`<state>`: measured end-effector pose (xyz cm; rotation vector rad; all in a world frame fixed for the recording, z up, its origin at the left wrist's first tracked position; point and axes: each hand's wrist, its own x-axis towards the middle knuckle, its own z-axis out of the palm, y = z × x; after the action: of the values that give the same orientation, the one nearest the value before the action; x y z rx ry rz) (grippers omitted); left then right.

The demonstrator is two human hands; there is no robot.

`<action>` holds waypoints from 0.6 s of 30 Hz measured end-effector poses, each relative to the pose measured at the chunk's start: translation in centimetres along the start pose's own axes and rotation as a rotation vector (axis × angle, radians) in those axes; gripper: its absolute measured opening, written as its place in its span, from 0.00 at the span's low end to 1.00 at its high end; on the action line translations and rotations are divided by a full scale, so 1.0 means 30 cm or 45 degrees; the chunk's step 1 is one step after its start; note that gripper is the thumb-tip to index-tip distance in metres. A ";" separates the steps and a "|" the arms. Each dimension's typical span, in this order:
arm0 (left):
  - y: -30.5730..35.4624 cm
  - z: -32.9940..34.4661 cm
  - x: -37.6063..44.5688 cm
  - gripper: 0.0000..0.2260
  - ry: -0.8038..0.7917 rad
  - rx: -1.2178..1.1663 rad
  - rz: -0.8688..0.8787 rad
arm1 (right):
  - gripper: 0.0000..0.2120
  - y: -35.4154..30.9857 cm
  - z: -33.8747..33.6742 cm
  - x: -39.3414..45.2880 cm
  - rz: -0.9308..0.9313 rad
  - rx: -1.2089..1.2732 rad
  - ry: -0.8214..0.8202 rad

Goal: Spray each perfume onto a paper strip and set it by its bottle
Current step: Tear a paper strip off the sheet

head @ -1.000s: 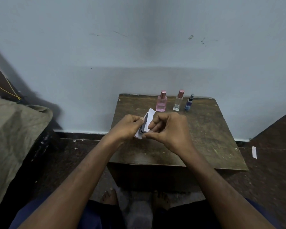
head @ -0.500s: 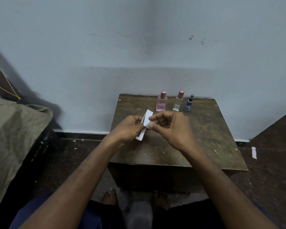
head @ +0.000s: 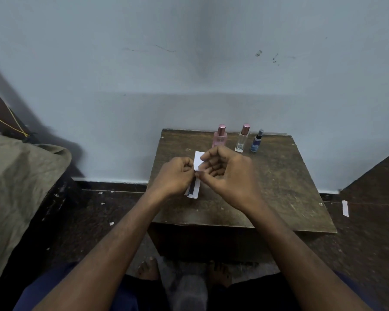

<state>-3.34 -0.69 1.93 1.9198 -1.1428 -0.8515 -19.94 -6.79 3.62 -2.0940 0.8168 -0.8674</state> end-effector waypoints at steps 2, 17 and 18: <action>-0.003 0.000 -0.001 0.05 -0.011 -0.034 0.037 | 0.17 0.010 -0.001 0.002 -0.119 -0.099 -0.016; 0.004 -0.002 -0.003 0.08 0.149 -0.005 0.287 | 0.09 0.051 0.027 0.035 -0.406 -0.400 0.135; 0.003 -0.002 -0.002 0.07 0.172 0.018 0.299 | 0.09 0.056 0.027 0.037 -0.417 -0.410 0.139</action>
<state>-3.36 -0.64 2.04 1.7816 -1.2634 -0.5798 -19.14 -8.24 2.23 -2.5303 0.7171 -1.0881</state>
